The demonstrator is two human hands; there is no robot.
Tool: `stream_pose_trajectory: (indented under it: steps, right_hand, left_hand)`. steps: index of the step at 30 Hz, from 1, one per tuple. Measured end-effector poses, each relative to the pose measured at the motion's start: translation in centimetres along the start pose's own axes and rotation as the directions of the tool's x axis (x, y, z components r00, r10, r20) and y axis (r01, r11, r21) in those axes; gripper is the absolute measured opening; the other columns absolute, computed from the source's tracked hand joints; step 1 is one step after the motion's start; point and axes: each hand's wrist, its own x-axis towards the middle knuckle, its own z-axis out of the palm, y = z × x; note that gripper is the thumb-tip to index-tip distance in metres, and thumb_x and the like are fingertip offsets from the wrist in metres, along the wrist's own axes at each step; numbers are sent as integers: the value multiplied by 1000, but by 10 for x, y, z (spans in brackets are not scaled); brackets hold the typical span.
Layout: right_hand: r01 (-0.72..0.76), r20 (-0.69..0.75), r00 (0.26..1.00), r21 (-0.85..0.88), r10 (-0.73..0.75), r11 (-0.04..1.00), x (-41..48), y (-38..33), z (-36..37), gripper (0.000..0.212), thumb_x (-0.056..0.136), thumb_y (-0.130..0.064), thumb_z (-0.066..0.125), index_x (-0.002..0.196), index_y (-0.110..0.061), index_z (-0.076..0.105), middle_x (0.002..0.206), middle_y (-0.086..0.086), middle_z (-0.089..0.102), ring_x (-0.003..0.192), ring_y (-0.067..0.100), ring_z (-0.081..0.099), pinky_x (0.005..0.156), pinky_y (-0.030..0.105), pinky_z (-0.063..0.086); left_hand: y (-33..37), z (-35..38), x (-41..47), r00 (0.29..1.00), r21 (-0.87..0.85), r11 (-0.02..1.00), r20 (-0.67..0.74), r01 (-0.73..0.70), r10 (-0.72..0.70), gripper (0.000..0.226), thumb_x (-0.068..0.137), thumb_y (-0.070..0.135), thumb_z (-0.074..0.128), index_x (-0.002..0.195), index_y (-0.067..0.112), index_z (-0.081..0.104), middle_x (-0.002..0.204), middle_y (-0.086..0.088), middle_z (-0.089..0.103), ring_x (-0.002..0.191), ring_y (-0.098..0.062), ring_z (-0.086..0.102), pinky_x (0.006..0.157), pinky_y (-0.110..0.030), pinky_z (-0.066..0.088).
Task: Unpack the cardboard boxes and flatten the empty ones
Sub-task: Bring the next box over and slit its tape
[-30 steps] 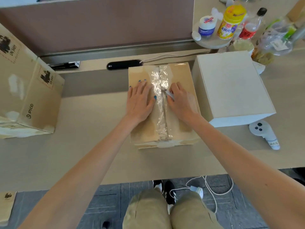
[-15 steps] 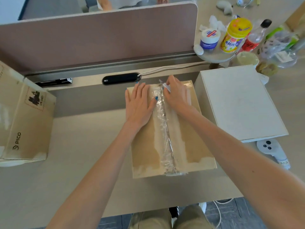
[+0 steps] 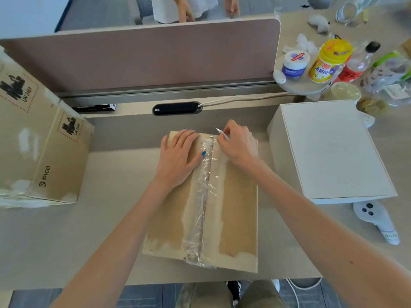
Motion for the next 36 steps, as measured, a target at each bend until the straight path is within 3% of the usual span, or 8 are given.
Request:
stream_pose_trajectory:
  steps: [3,6,10,13,17,20,30,36]
  right_hand:
    - [40,79,996,36,-42,999,-3,0,2,20,94,-29,48,97,-12,57,89,4,62,79,26,56,64,32,42]
    - [150,171,975,-45,-140,988,2,4,-2,22,98,-28,43,104,-17,61,100,3,65,89,28,60,73,36,48]
    - [269,208,952,-218,-225,938,19,1,-6,24,102,-22,36,111,-22,58,107,5,65,94,33,60,69,33,38]
    - [352,178,934,-307,-310,884,32,-4,-5,21,100,-16,39,109,-23,57,104,2,63,90,28,60,67,32,37]
    - [453,284,883,-310,-374,836,51,-5,-7,25,99,-11,40,112,-24,58,107,-1,64,96,22,59,86,33,33]
    - [504,345,852,-336,-394,796,59,-1,-8,24,100,-14,40,112,-26,58,106,-2,66,97,20,58,92,33,30]
    - [575,420,797,-308,-434,758,66,2,-7,24,101,-15,40,113,-24,59,111,-2,65,100,18,56,91,32,29]
    - [688,399,724,-354,-563,633,63,8,-7,21,98,-14,49,112,-24,60,112,-7,63,103,17,54,88,30,29]
  left_hand:
    - [-6,-5,-14,1000,-23,1000,-10,-7,6,55,99,57,34,142,25,43,149,9,41,144,-13,29,119,-48,15]
    - [-5,-8,-16,999,-67,997,-23,27,-29,52,97,55,37,139,25,44,144,10,45,139,-14,34,118,-47,17]
    - [2,-9,-1,989,-150,980,-46,131,-139,44,93,47,45,129,24,53,128,8,54,123,-18,44,109,-39,26]
    - [5,-9,9,979,-216,958,-36,187,-199,32,89,38,55,117,23,58,117,9,56,114,-19,45,99,-37,30]
    - [4,-12,15,963,-322,910,27,262,-268,23,85,33,63,106,28,58,113,15,54,111,-17,43,97,-41,33]
    - [5,-13,17,950,-355,883,70,308,-303,21,85,27,68,103,29,57,112,15,54,111,-14,42,99,-41,31]
    - [6,-11,17,950,-345,887,59,307,-306,22,85,25,69,102,32,56,112,16,55,114,-11,42,95,-31,23]
    - [6,-8,12,962,-316,916,-32,248,-272,21,85,26,69,102,31,58,109,19,55,109,-10,44,95,-28,23]
